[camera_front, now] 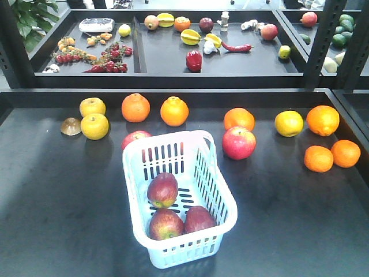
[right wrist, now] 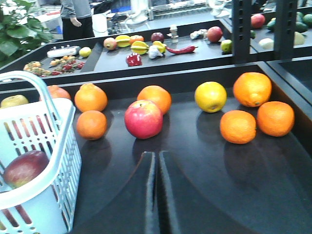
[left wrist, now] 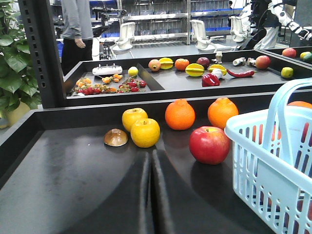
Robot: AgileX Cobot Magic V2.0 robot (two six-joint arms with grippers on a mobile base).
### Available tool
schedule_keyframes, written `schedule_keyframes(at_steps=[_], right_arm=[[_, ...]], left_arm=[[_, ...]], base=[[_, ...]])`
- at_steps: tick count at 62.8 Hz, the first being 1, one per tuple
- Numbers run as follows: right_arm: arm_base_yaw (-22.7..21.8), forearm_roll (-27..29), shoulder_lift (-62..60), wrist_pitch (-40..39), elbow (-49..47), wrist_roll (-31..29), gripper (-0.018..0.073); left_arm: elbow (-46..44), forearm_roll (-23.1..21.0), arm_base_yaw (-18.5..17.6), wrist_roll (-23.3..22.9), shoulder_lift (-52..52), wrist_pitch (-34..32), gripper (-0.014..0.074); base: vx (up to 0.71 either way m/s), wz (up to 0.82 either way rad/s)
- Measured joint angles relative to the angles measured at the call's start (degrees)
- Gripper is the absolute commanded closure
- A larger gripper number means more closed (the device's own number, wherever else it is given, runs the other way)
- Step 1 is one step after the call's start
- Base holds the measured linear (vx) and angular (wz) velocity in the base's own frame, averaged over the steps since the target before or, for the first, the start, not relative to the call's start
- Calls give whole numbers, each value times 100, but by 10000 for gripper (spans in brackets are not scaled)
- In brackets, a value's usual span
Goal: Pick three apples into basket with both arms
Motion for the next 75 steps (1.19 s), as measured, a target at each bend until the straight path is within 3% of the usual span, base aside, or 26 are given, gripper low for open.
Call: schedule_keyframes(at_steps=[75], right_arm=[[19,0,0,-5,0,7,564]], left_arm=[[0,0,0,0,0,0,602]], base=[[0,0]])
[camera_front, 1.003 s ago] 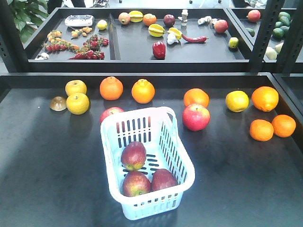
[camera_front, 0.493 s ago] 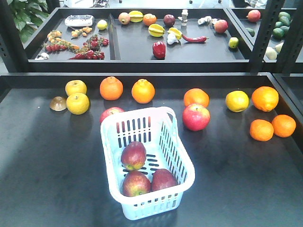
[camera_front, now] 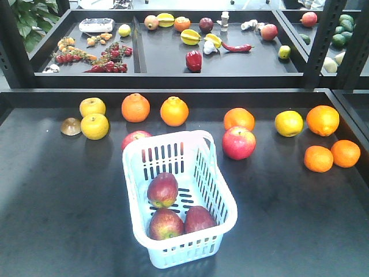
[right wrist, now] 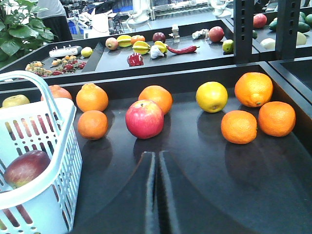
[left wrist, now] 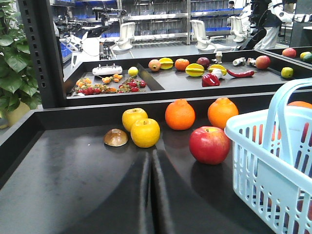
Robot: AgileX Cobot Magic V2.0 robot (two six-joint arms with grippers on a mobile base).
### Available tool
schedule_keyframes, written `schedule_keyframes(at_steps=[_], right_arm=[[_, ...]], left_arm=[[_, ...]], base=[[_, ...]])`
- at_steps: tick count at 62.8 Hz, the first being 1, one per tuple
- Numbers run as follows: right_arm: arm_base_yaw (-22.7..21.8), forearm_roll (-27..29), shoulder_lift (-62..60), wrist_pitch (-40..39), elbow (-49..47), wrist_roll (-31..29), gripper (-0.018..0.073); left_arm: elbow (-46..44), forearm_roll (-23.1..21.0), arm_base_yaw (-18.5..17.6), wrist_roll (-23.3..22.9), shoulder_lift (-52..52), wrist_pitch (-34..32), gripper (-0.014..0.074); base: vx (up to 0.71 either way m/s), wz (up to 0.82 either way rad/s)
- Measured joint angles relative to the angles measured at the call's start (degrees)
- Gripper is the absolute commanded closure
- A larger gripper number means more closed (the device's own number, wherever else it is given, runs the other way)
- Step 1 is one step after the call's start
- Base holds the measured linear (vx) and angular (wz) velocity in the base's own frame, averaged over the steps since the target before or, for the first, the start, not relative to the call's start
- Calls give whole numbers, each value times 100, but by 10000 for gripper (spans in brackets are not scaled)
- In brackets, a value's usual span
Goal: Pick three apples into basket with both arms
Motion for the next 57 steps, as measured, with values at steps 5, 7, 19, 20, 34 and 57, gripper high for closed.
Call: schedule_keyframes(at_steps=[5,7,19,20,34,57], right_arm=[[0,0,0,0,0,0,564],[0,0,0,0,0,0,564],[0,0,0,0,0,0,564],[0,0,0,0,0,0,564],[0,0,0,-1,0,0,564],[0,0,0,-6,0,2,564]], left_arm=[[0,0,0,0,0,0,602],[0,0,0,0,0,0,602],[0,0,0,0,0,0,602],[0,0,0,0,0,0,602],[0,0,0,0,0,0,602],[0,0,0,0,0,0,602]], base=[[0,0],[0,0],[0,0],[0,0],[0,0],[0,0]])
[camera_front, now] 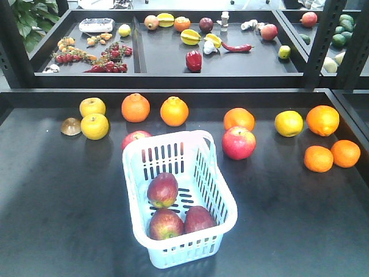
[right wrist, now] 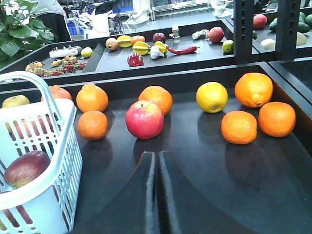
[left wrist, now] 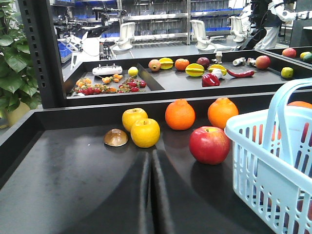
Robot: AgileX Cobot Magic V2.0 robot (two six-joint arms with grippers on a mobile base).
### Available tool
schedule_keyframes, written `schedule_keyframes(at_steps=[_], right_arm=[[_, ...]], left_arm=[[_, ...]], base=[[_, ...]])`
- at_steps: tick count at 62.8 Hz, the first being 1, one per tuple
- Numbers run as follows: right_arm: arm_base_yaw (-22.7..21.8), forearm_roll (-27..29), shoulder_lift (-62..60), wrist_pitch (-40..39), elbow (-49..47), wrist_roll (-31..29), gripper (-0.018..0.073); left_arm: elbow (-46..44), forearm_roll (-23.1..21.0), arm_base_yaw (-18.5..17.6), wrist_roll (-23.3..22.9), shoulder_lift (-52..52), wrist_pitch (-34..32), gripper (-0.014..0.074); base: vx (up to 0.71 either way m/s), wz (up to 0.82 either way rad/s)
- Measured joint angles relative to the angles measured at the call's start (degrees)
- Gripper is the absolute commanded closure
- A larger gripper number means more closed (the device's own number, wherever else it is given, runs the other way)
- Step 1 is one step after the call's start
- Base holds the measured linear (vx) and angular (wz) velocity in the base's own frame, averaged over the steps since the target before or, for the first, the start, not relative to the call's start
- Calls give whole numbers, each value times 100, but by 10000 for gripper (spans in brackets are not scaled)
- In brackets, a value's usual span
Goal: Pick three apples into basket with both arms
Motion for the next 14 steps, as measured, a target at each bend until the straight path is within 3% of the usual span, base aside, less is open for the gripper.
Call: schedule_keyframes(at_steps=[14], right_arm=[[0,0,0,0,0,0,564]], left_arm=[[0,0,0,0,0,0,602]], base=[[0,0]])
